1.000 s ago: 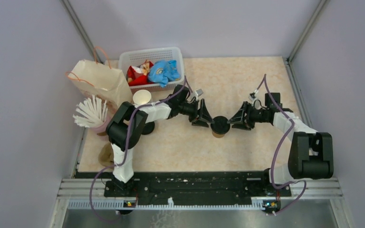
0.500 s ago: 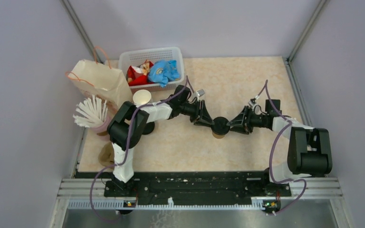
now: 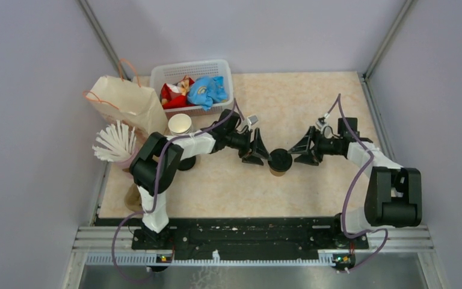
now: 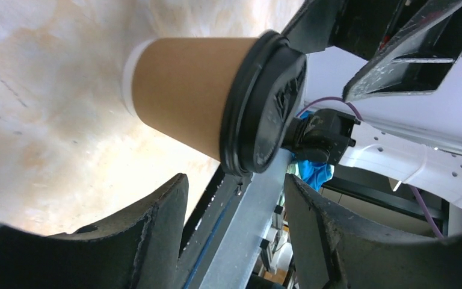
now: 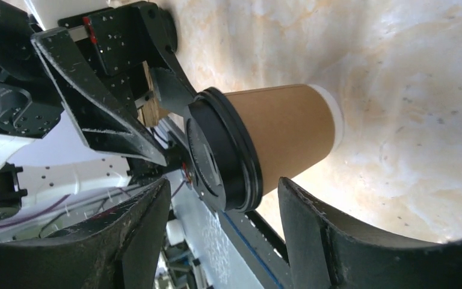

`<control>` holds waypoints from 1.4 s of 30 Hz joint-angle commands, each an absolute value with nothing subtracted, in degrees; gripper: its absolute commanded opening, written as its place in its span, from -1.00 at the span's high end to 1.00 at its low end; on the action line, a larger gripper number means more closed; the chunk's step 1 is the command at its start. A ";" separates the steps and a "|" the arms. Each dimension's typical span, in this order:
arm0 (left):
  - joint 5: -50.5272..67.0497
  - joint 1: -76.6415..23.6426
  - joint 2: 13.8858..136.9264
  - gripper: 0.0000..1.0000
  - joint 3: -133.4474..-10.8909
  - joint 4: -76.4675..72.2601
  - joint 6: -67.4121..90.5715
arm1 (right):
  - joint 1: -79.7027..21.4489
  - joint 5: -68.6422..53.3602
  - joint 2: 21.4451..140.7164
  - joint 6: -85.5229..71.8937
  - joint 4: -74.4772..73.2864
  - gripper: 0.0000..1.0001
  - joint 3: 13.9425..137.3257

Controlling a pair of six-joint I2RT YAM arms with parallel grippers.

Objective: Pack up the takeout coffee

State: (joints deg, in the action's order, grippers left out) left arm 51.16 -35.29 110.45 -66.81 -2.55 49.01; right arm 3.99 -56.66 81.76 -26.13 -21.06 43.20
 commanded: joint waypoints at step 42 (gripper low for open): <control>56.64 -30.10 109.29 -0.48 -71.45 -1.47 41.90 | -4.18 -50.67 93.42 -17.32 -33.40 -0.80 67.49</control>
State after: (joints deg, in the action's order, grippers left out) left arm 52.36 -29.80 108.62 -68.58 4.05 41.01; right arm -9.91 -52.34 101.67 -12.05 -34.68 69.67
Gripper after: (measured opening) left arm 0.724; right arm 0.877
